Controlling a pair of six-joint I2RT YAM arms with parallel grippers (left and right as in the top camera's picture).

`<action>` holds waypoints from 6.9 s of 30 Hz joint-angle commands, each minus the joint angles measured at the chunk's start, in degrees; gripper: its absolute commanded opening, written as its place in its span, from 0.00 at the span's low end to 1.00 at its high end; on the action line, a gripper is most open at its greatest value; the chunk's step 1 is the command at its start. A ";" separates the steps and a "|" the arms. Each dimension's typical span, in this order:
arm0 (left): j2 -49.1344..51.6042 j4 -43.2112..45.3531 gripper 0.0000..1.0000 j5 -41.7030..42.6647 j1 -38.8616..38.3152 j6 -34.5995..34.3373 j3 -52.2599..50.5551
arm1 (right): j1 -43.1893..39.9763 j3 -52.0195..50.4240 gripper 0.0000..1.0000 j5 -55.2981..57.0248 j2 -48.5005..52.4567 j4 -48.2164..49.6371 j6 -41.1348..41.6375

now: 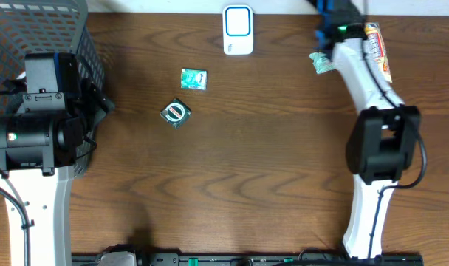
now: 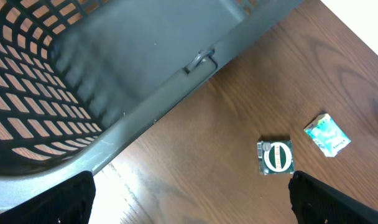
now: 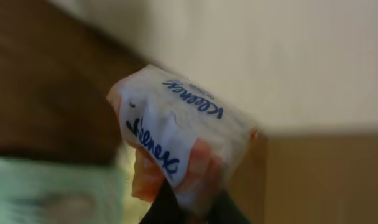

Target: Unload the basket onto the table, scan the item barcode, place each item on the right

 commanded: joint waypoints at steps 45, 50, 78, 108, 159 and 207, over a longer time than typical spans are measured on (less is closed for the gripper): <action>0.00 -0.15 0.98 -0.55 0.42 -0.26 0.33 | 29.46 -0.17 0.54 -42.53 7.21 2.23 58.29; 0.00 -0.15 0.98 -0.55 0.42 -0.26 0.33 | 29.07 -0.17 0.36 -41.53 10.19 1.11 56.54; 0.00 -0.15 0.98 -0.55 0.42 -0.26 0.33 | 29.46 -0.11 0.09 -36.37 4.31 9.60 50.97; 0.00 -0.15 0.98 -0.55 0.42 -0.26 0.33 | 30.42 -0.11 0.01 -37.05 2.91 -29.66 43.06; 0.00 -0.15 0.98 -0.57 0.42 -0.26 0.33 | 21.09 -1.53 0.32 -68.02 8.15 -35.30 25.49; 0.00 -0.15 0.98 -0.55 0.42 -0.26 0.33 | 6.91 -4.76 0.01 -114.66 5.38 -33.42 19.06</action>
